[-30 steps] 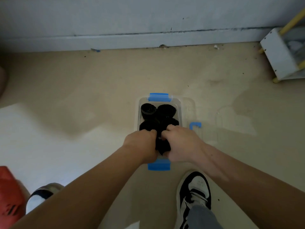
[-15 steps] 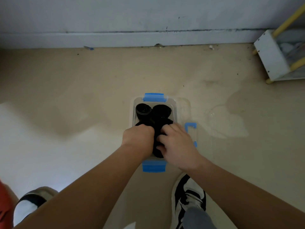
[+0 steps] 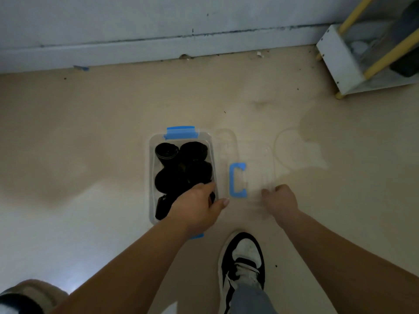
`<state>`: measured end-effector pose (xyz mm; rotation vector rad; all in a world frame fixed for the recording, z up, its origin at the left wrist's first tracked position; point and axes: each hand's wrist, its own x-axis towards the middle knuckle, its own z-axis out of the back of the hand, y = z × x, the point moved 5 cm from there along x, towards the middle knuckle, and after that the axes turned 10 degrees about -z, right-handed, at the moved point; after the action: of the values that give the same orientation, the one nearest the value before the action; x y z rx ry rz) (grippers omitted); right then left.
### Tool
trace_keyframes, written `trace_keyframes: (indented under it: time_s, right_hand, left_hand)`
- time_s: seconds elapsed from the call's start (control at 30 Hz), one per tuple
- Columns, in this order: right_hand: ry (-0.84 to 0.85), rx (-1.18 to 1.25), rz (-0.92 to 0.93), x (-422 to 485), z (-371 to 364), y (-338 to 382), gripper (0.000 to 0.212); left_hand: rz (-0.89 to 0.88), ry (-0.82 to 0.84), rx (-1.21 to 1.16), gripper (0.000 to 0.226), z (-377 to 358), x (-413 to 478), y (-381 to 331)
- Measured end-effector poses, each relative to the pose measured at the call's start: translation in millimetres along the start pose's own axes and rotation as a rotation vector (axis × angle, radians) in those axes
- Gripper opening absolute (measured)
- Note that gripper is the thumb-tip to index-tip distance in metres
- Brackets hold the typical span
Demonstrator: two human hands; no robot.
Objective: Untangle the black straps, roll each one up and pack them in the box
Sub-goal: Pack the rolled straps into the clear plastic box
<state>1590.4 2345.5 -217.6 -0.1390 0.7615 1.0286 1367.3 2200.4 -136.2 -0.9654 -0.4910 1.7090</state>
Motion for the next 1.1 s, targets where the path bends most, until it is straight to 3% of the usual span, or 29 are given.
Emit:
trace_keyframes:
  time_s: [0.23, 0.37, 0.43, 0.53, 0.57, 0.67, 0.73, 0.8, 0.87, 0.9, 0.97, 1.1]
  right_hand:
    - [0.001, 0.375, 0.036, -27.6, 29.7, 31.0, 0.009]
    - [0.096, 0.418, 0.328, -103.6, 50.5, 90.3, 0.016]
    - [0.172, 0.245, 0.505, -152.9, 43.0, 110.7, 0.026]
    - [0.299, 0.028, 0.630, -203.5, 10.0, 126.1, 0.038]
    - [0.333, -0.057, 0.674, -213.4, -3.8, 129.5, 0.038]
    - [0.527, -0.128, 0.812, -229.2, -38.3, 134.8, 0.034]
    - [0.611, -0.102, 0.910, -231.2, -47.4, 136.0, 0.022]
    - [0.291, -0.059, 1.108, -221.1, -36.9, 144.4, 0.014]
    - [-0.047, -0.155, 1.196, -206.6, -29.9, 154.0, 0.026]
    - [-0.095, -0.271, 1.170, -198.4, -30.9, 159.8, 0.037]
    - [-0.022, -0.492, 1.053, -181.6, -37.5, 167.2, 0.055]
    - [0.063, -0.554, 1.002, -171.1, -44.5, 185.8, 0.048]
  left_hand:
    - [0.039, -0.019, -0.040, 0.038, -1.0, 2.1, 0.1]
    - [0.042, -0.256, -0.022, 0.028, 30.2, 4.1, -8.6]
    - [0.104, -0.369, -0.250, 0.029, 55.3, 2.3, -11.7]
    - [0.290, -0.452, -0.900, 0.046, 86.1, -1.3, -11.3]
    - [0.313, -0.474, -0.951, 0.043, 95.6, -3.6, -7.8]
    - [0.308, -0.523, -0.619, 0.023, 117.6, -15.9, 10.4]
    - [0.322, -0.548, -0.408, 0.032, 122.1, -25.9, 32.2]
    - [0.367, -0.532, -0.224, 0.048, 123.4, -36.9, 53.8]
    - [0.381, -0.463, -0.091, 0.062, 120.4, -43.2, 69.5]
    - [0.373, -0.431, -0.090, 0.064, 117.1, -44.9, 74.0]
    - [0.363, -0.407, -0.135, 0.062, 111.0, -47.3, 76.0]
    - [0.329, -0.411, -0.187, 0.044, 98.1, -55.2, 68.9]
